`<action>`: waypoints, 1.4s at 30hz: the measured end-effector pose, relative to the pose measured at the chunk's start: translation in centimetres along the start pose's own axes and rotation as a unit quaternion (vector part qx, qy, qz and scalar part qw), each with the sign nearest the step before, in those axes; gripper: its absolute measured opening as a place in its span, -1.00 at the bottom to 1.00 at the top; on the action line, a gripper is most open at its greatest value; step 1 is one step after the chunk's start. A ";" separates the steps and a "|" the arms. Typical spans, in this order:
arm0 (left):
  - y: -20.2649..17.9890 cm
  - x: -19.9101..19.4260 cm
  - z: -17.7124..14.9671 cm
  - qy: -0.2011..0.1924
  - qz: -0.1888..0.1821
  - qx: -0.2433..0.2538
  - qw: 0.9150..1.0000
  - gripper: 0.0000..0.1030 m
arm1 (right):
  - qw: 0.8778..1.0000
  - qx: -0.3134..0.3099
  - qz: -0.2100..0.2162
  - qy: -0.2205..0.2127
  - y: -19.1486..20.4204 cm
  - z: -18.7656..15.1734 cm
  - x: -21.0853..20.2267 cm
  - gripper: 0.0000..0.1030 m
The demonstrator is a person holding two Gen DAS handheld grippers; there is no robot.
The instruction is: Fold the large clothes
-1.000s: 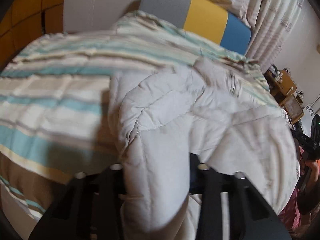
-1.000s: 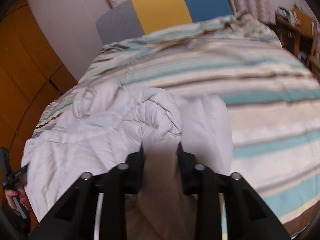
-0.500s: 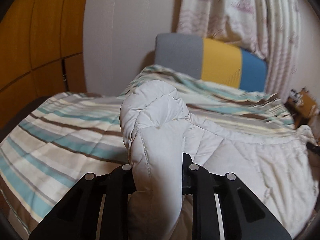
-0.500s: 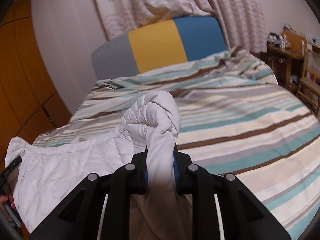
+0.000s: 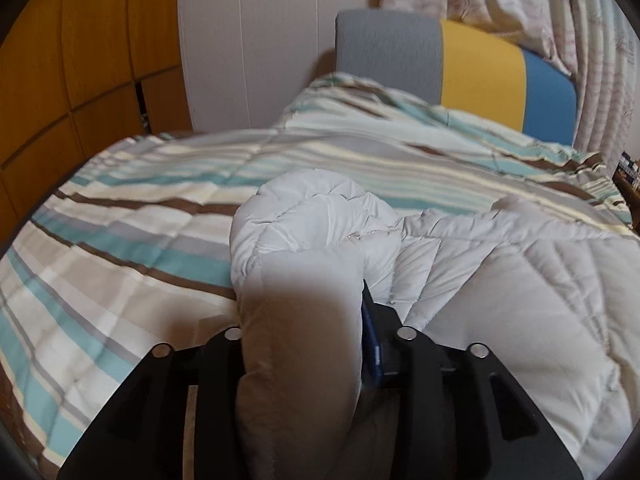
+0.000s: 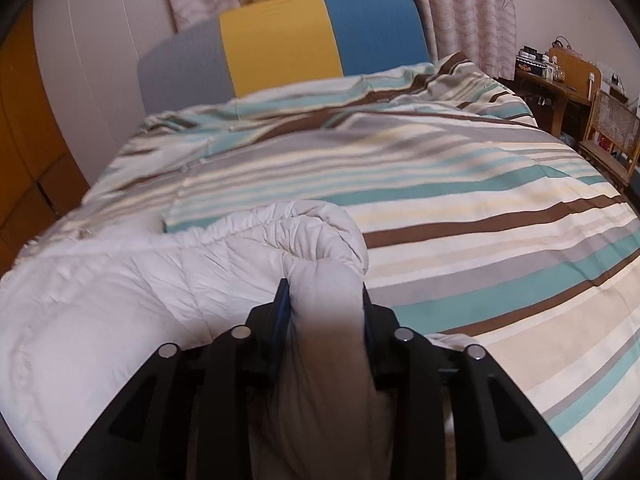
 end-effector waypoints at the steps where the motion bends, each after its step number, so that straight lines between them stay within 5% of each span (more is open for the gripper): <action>1: -0.2 0.3 -0.1 0.005 0.003 0.004 1.000 -0.26 | 1.000 -0.009 -0.008 0.005 0.2 -0.1 0.4 -0.35; 9: -0.6 1.4 -0.5 0.026 0.017 0.016 0.999 -0.16 | 0.999 -0.033 -0.030 0.020 0.7 -0.5 2.2 -0.22; 11: -0.6 1.1 -0.4 0.025 0.023 0.015 0.999 0.01 | 0.999 -0.031 -0.030 0.021 0.6 -0.5 2.2 -0.22; 13: -0.3 -0.2 -0.2 0.022 0.030 0.009 0.999 0.40 | 0.999 -0.030 -0.029 0.021 0.4 -0.5 2.2 -0.22; 17: -0.5 -5.7 0.3 -0.031 0.027 -0.009 0.999 0.58 | 0.999 -0.031 -0.034 0.020 0.5 -0.5 2.0 -0.18; 23: -5.8 -11.4 1.9 -0.095 -0.044 -0.016 0.994 0.58 | 0.998 -0.032 -0.044 0.013 0.4 -0.4 1.6 -0.07; 26: -10.1 -9.8 2.6 -0.072 -0.060 0.026 0.995 0.58 | 0.998 -0.031 -0.044 0.011 0.3 -0.5 1.5 -0.05; 30: -13.8 -5.7 2.4 -0.049 -0.039 0.071 0.995 0.58 | 0.999 -0.029 -0.043 0.013 0.2 -0.5 1.5 -0.03; 33: -14.2 -2.0 0.5 -0.013 -0.020 0.083 0.996 0.58 | 0.999 -0.029 -0.042 0.012 0.2 -0.5 1.5 -0.03; 42: -13.2 1.9 -1.4 0.011 -0.040 0.059 0.997 0.77 | 0.999 -0.028 -0.042 0.009 0.2 -0.3 1.4 -0.02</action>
Point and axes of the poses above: each gripper's, at about its wrist camera, not at the fingertips, and x roughly the way its jaws point, y to its left, z to its top, the point moved 7 cm from there along x, roughly the way its jaws point, and after that the axes turned 9 degrees about -z, right-handed, at the moved point
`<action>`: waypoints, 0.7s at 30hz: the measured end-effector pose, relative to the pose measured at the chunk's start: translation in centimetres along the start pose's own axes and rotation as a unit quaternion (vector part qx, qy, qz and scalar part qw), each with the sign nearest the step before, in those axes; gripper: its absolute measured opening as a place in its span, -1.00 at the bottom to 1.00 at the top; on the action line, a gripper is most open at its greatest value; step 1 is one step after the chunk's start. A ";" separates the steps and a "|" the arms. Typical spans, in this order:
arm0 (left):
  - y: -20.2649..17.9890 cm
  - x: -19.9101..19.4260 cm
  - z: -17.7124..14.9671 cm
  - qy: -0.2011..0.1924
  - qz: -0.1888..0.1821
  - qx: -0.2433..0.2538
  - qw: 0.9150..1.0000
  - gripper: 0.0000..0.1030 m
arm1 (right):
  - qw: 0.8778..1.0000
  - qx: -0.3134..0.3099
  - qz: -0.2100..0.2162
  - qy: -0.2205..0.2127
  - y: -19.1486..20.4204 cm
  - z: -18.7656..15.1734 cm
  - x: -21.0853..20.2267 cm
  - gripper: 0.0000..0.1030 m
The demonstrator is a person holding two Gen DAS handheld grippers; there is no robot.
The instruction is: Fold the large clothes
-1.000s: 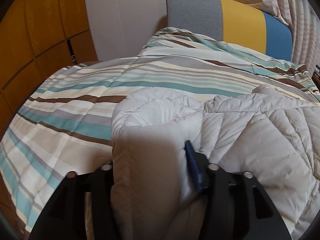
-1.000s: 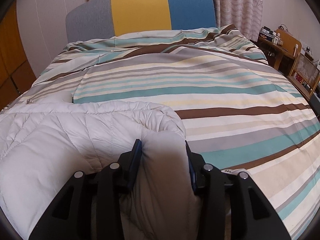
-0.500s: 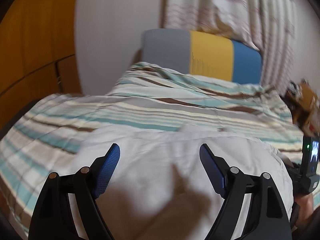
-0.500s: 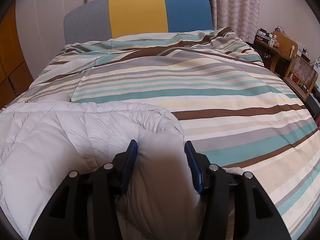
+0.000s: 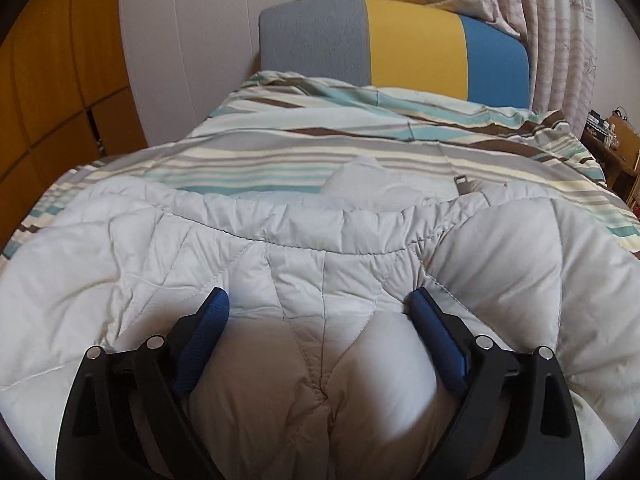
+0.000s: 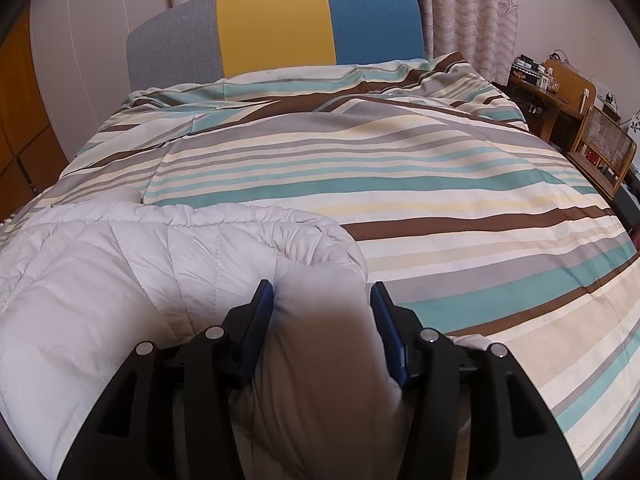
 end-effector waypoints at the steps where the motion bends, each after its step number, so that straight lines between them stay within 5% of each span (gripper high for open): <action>1: -0.1 0.1 0.0 0.001 0.000 0.000 1.000 0.77 | 1.000 -0.001 0.000 -0.004 0.0 0.1 -0.3 -0.01; 6: -0.3 -0.3 -0.2 -0.002 0.002 -0.001 1.000 0.77 | 0.999 -0.018 0.009 -0.038 0.6 1.5 -4.2 -0.01; 12: -0.4 -0.4 -0.2 -0.003 0.007 0.001 1.000 0.77 | 0.988 -0.046 0.094 -0.116 6.2 3.4 -12.0 0.01; 17: -0.5 -0.6 -0.3 -0.005 0.008 0.000 1.000 0.77 | 0.981 -0.114 0.115 -0.102 12.5 1.4 -10.2 -0.03; 21: -0.5 -0.6 -0.3 -0.007 0.006 -0.003 1.000 0.77 | 0.987 -0.093 0.115 -0.066 12.8 -0.5 -6.2 -0.01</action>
Point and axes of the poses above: each gripper's, at about its wrist camera, not at the fingertips, and x roughly the way its jaws point, y to its left, z to its top, the point moved 7 cm from there along x, roughly the way its jaws point, and after that the axes turned 9 degrees about -z, right-handed, at the moved point
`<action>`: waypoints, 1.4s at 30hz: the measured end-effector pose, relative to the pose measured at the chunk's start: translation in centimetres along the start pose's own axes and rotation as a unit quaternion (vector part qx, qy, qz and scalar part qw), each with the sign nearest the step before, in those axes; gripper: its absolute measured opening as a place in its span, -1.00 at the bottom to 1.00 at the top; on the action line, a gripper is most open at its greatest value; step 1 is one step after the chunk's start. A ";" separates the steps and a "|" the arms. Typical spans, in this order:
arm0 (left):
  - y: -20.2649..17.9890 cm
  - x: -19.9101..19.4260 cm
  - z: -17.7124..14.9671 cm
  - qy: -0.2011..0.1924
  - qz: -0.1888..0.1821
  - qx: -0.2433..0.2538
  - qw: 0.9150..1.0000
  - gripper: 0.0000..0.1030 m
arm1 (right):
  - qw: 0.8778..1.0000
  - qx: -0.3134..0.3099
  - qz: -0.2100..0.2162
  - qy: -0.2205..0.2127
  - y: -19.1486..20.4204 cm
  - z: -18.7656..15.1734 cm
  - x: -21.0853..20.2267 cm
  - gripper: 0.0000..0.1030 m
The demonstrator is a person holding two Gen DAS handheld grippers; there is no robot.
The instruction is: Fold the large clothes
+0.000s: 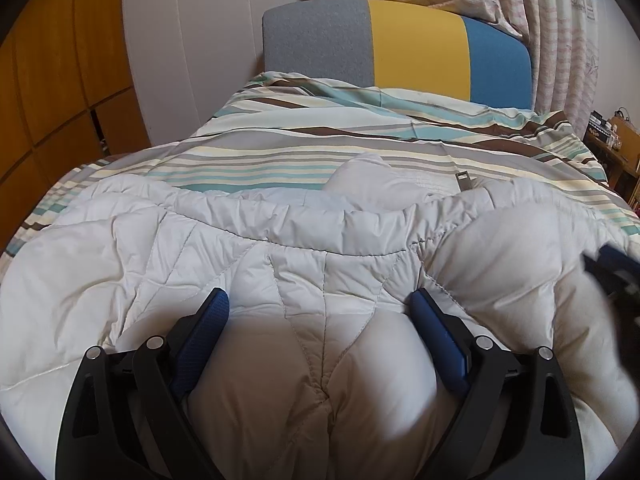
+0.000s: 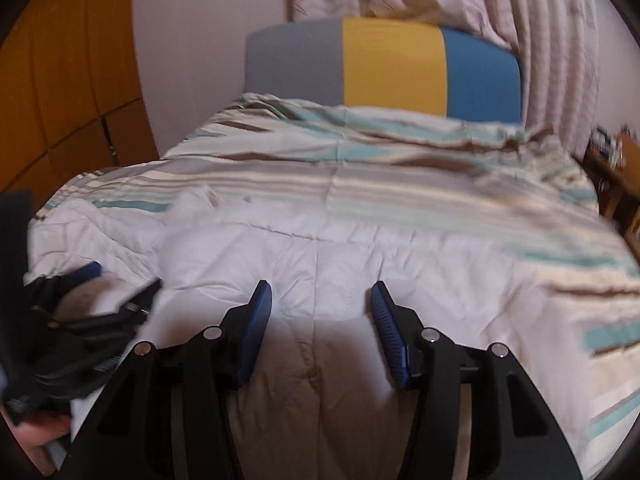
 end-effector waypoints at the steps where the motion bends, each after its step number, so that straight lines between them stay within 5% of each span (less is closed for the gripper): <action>1: 0.1 0.0 0.0 0.000 0.000 0.000 1.000 0.77 | 1.000 0.006 -0.001 0.003 -0.2 -0.3 0.5 -0.01; 13: -0.5 -1.4 0.3 0.029 0.026 0.004 0.999 0.77 | 1.000 0.006 -0.006 0.023 -0.3 -1.3 3.0 0.01; 18: -1.0 -4.5 -0.4 -0.005 0.046 -0.037 0.998 0.77 | 1.000 0.007 -0.008 0.021 -0.6 -1.3 2.6 0.02; 27: -0.5 -1.4 -1.6 0.010 0.071 -0.026 0.997 0.88 | 1.000 0.008 -0.012 0.020 -0.6 -1.3 2.6 0.03; 34: -0.2 -3.0 -0.6 0.033 0.018 -0.038 0.999 0.89 | 0.999 0.009 0.009 0.040 -0.8 -0.6 1.8 0.10; 42: 5.5 -6.1 2.4 -0.004 0.048 -0.052 0.997 0.89 | 0.999 0.027 -0.013 0.012 -4.7 0.8 -2.3 0.10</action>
Point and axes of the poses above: each gripper's, at about its wrist camera, not at the fingertips, and x roughly the way its jaws point, y to its left, z to its top, the point moved 7 cm from there along x, roughly the way its jaws point, and after that the axes turned 9 degrees about -z, right-handed, at the moved point
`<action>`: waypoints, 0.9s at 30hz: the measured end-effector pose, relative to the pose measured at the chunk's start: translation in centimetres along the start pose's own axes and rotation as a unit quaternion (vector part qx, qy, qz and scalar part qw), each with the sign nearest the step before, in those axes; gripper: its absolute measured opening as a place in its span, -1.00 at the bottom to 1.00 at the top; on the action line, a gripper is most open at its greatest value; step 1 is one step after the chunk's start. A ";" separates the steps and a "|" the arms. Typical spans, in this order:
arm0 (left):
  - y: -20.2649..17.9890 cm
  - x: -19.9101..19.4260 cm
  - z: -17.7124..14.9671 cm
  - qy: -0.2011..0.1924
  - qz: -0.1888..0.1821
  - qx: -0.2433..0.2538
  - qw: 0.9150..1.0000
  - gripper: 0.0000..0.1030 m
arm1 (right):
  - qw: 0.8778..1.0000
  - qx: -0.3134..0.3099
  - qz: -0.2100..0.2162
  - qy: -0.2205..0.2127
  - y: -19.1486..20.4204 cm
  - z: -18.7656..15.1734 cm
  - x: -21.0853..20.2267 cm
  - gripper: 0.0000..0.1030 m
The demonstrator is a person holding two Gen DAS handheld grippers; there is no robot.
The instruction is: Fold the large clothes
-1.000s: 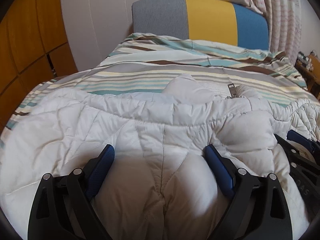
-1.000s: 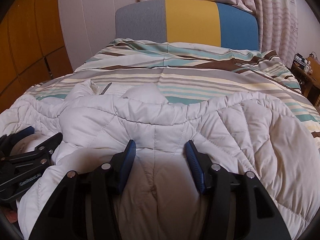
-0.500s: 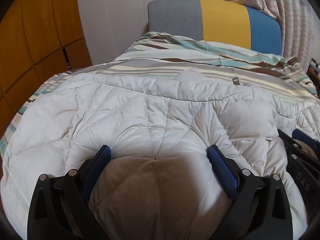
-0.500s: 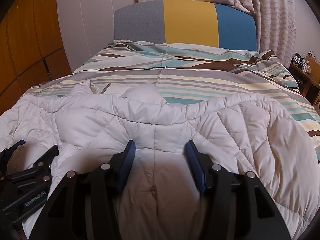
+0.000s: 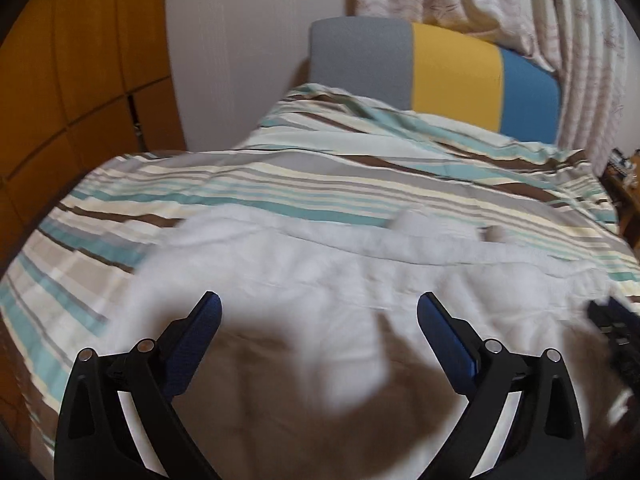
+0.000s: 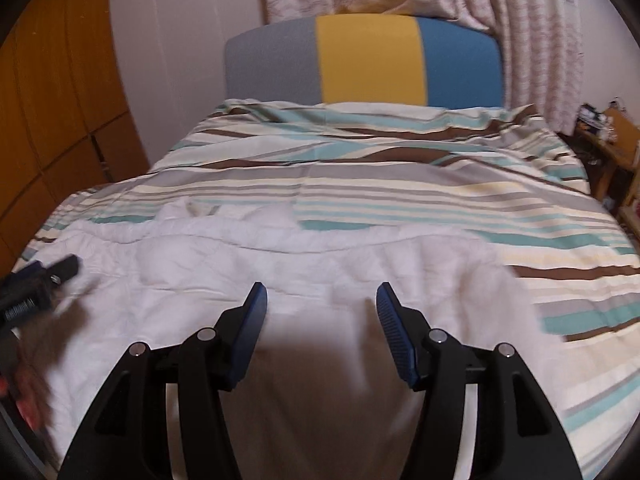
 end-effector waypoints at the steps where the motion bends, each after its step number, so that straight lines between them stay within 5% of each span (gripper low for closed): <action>1: 0.6 0.5 0.0 0.008 0.011 0.001 1.000 0.89 | 1.000 0.006 -0.010 0.005 -0.9 0.0 0.4 0.10; 6: 2.5 3.5 -1.3 0.030 0.028 0.006 0.999 0.94 | 0.999 0.031 -0.009 0.044 -2.9 -1.5 3.4 0.18; 17: 2.4 5.9 -2.9 0.025 0.006 0.002 1.000 0.94 | 0.999 0.016 -0.026 0.032 -2.2 -2.6 5.3 0.26; 27: 2.5 1.0 -3.5 0.008 -0.002 -0.018 1.000 0.94 | 0.999 0.014 -0.028 0.031 -1.8 -2.6 5.2 0.27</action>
Point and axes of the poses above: each gripper's, at about its wrist camera, not at the fingertips, and x roughly the way its jaws point, y to its left, z to its top, the point moved 7 cm from there along x, roughly the way its jaws point, and after that the axes turned 9 degrees about -z, right-handed, at the moved point
